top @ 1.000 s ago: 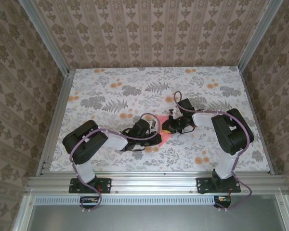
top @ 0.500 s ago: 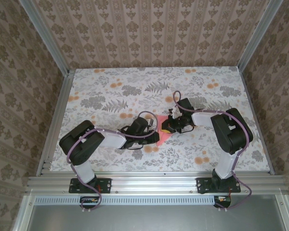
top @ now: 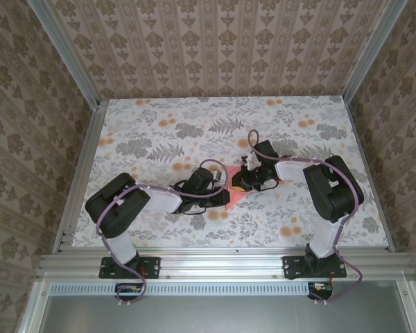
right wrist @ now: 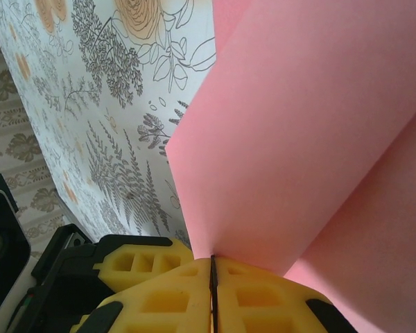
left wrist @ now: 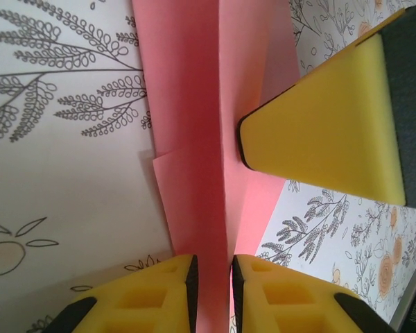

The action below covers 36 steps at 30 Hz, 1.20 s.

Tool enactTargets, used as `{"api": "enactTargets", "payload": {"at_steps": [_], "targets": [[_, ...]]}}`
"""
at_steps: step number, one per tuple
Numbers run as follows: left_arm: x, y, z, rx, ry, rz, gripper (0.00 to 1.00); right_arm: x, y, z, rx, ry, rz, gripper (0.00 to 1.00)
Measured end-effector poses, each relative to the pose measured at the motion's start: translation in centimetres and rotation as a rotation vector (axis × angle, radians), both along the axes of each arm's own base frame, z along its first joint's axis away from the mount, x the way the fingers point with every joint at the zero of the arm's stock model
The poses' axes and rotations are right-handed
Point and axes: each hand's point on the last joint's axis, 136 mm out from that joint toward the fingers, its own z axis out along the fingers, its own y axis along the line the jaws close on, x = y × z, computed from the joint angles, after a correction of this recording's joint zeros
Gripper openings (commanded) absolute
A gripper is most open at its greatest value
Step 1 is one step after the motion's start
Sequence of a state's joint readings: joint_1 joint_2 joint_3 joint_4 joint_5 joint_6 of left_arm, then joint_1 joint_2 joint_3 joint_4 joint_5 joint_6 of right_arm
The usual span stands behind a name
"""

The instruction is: Fold a paper plane with a square sheet of paper (pick it up from the middle)

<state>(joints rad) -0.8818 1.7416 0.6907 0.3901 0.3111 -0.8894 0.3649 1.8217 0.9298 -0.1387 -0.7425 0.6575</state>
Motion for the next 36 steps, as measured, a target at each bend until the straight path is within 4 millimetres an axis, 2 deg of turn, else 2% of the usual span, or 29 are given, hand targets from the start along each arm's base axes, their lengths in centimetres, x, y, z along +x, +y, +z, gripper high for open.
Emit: {"api": "enactTargets", "payload": {"at_steps": [4, 24, 29, 36], "targets": [[0.1, -0.1, 0.2, -0.002, -0.006, -0.003, 0.23, 0.0, 0.0, 0.0, -0.001, 0.0, 0.001, 0.11], [0.1, -0.3, 0.3, -0.013, -0.007, -0.012, 0.03, -0.4, 0.1, -0.1, -0.01, 0.005, 0.02, 0.11], [0.1, -0.3, -0.7, -0.009, 0.015, 0.004, 0.01, -0.2, 0.2, 0.2, -0.009, -0.001, 0.024, 0.12], [0.3, -0.3, -0.7, -0.042, 0.031, 0.033, 0.0, 0.3, -0.6, 0.3, -0.044, -0.023, -0.01, 0.14]]}}
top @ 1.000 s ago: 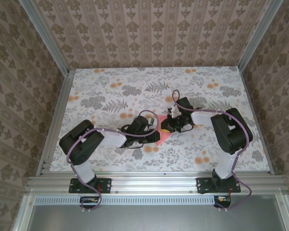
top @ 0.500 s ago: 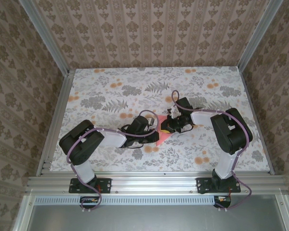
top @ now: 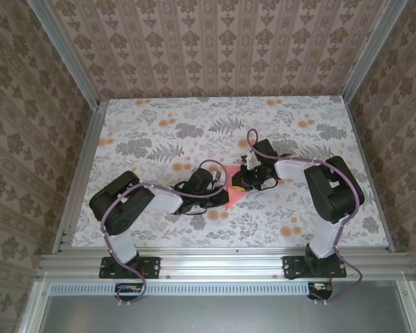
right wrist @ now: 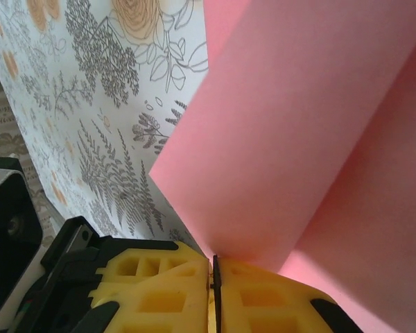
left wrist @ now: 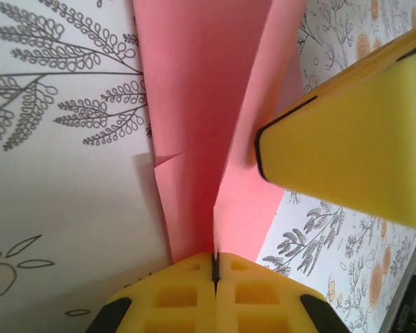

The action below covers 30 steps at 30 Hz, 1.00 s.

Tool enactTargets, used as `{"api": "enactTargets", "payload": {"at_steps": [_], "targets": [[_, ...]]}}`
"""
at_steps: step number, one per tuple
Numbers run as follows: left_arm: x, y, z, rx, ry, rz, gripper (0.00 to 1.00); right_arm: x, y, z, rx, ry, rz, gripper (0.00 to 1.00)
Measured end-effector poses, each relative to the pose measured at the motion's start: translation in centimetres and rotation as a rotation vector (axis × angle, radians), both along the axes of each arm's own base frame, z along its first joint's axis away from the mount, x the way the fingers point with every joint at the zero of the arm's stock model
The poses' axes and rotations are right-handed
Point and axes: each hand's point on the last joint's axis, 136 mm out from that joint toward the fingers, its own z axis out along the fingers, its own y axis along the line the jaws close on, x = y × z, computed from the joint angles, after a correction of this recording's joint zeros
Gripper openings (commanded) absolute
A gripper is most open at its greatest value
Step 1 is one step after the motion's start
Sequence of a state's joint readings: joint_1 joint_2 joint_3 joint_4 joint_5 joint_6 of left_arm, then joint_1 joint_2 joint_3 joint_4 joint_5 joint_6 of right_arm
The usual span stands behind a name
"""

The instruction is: Fold a paper plane with a square sheet of paper (pick it up from the middle)

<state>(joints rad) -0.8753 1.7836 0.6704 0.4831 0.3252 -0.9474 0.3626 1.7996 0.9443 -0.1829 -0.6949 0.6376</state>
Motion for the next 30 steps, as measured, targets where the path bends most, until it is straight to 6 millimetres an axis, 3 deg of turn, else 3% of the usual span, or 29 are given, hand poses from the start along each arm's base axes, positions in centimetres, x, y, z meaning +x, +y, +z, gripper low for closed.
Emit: {"api": "enactTargets", "payload": {"at_steps": [8, 13, 20, 30], "targets": [[0.1, 0.1, 0.0, -0.013, 0.003, 0.012, 0.0, 1.9, -2.5, 2.4, 0.015, -0.079, -0.119, 0.13], [0.1, 0.2, 0.1, -0.019, 0.012, 0.008, 0.0, 1.7, -1.4, 2.6, 0.045, -0.08, -0.099, 0.13], [0.4, 0.6, 0.1, -0.034, 0.042, 0.007, 0.0, 0.6, 0.3, 0.8, 0.043, -0.02, -0.043, 0.12], [0.6, 0.9, 0.3, -0.055, 0.068, -0.003, 0.0, 0.7, 0.7, 0.2, 0.036, -0.006, -0.027, 0.14]]}}
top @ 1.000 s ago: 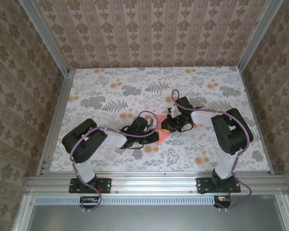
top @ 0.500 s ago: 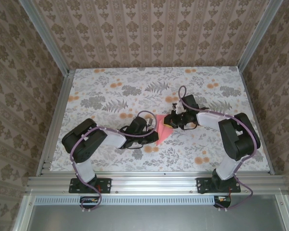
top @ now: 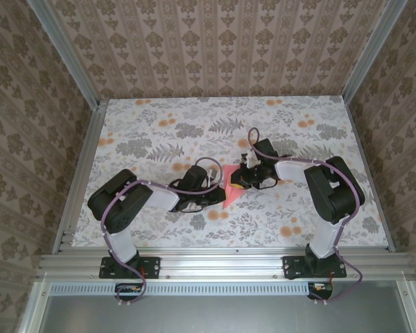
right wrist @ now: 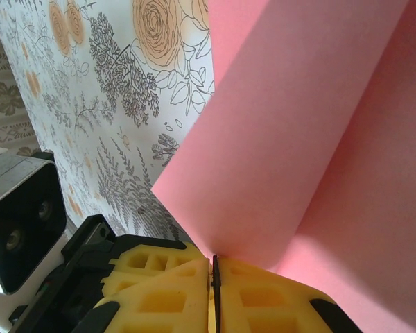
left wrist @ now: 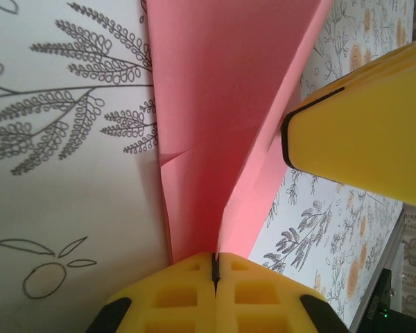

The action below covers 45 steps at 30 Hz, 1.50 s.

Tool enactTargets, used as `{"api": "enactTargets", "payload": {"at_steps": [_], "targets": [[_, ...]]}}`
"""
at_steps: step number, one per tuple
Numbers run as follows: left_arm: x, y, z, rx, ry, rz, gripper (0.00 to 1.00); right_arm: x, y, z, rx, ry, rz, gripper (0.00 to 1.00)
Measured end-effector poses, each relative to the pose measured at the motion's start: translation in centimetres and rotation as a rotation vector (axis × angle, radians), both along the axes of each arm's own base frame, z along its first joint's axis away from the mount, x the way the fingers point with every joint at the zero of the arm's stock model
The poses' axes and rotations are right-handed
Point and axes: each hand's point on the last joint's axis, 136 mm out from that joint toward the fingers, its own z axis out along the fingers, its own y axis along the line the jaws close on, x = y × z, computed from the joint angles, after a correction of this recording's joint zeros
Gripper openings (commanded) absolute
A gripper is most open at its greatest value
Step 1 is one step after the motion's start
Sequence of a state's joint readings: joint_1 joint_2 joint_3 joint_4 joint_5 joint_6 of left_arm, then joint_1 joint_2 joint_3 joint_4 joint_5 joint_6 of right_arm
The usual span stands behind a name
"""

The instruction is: Fold a paper plane with a square sheet of paper (pick it up from the middle)

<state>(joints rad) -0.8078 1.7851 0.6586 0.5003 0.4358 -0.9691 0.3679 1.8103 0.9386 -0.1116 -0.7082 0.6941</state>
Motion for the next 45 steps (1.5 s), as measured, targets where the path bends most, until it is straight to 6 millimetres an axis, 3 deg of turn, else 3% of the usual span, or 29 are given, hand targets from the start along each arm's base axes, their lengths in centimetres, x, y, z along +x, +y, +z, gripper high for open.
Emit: {"api": "enactTargets", "payload": {"at_steps": [11, 16, 24, 34, 40, 45], "targets": [[0.1, 0.5, -0.1, -0.005, 0.029, -0.004, 0.01, -0.1, 0.3, -0.2, -0.008, 0.004, 0.019, 0.15], [0.2, 0.9, -0.2, -0.018, 0.047, 0.012, 0.01, 0.3, 1.4, -0.2, 0.0, 0.007, 0.041, 0.16], [0.3, 1.0, -0.1, -0.026, 0.06, 0.019, 0.02, 0.1, 1.7, -1.6, -0.011, 0.037, 0.051, 0.14], [0.2, 1.0, 0.1, -0.023, 0.059, 0.018, 0.19, 0.1, 1.5, -2.8, -0.044, 0.044, 0.052, 0.12], [0.0, 1.5, 0.1, 0.01, 0.065, 0.021, 0.19, 0.1, 1.5, -2.8, -0.047, 0.041, 0.054, 0.12], [-0.5, 1.4, -0.2, 0.04, 0.063, -0.001, 0.09, 0.1, 1.5, -2.8, -0.047, 0.039, 0.056, 0.12]]}}
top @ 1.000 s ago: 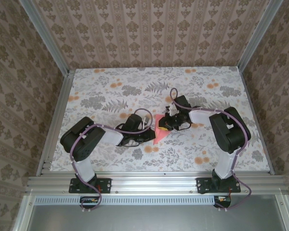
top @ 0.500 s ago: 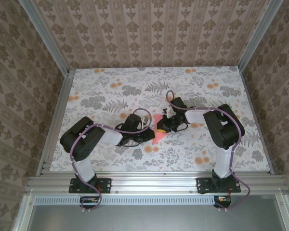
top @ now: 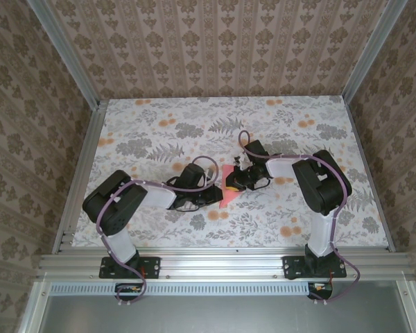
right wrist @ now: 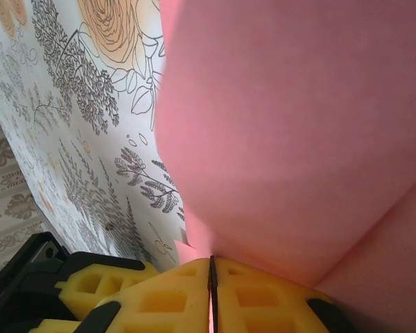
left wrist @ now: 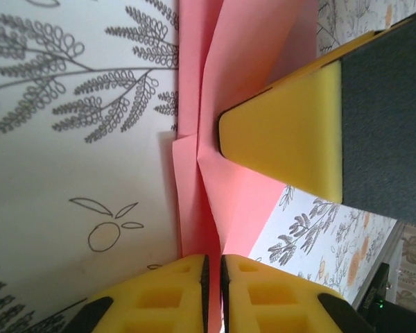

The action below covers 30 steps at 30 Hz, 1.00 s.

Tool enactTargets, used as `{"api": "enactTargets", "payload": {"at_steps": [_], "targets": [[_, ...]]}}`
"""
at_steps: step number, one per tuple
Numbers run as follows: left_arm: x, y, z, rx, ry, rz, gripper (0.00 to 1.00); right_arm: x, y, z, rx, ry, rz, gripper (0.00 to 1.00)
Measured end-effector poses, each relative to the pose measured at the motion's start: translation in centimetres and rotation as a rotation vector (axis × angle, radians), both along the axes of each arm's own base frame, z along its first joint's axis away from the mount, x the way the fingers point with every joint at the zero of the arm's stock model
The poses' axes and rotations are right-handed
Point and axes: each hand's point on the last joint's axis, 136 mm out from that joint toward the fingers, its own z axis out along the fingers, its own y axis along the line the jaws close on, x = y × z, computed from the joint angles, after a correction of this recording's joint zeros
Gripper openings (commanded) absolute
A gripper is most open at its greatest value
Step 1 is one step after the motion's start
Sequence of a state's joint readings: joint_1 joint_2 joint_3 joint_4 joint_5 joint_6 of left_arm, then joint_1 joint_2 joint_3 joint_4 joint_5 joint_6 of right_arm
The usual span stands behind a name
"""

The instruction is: Fold a paper plane with a square sheet of paper (pick it up from the middle)

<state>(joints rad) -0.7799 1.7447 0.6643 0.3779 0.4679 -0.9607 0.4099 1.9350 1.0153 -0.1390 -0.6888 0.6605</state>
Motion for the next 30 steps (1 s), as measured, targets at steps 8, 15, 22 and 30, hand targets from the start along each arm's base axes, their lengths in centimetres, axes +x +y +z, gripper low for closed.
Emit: {"api": "enactTargets", "payload": {"at_steps": [8, 15, 22, 30], "targets": [[-0.1, 0.0, -0.1, 0.009, -0.001, 0.0, 0.05, 0.0, 0.0, 0.0, -0.001, 0.001, 0.0, 0.12], [0.1, 0.2, 0.0, -0.01, 0.0, 0.018, 0.17, 0.1, 0.0, -0.1, -0.009, 0.009, 0.001, 0.11], [0.2, 1.7, 2.2, 0.014, -0.035, 0.063, 0.19, 0.1, 0.0, -0.1, -0.01, 0.01, 0.001, 0.11], [0.1, -0.2, 6.5, -0.013, -0.104, 0.014, 0.06, 0.1, 0.0, -0.1, -0.013, 0.011, -0.002, 0.11]]}}
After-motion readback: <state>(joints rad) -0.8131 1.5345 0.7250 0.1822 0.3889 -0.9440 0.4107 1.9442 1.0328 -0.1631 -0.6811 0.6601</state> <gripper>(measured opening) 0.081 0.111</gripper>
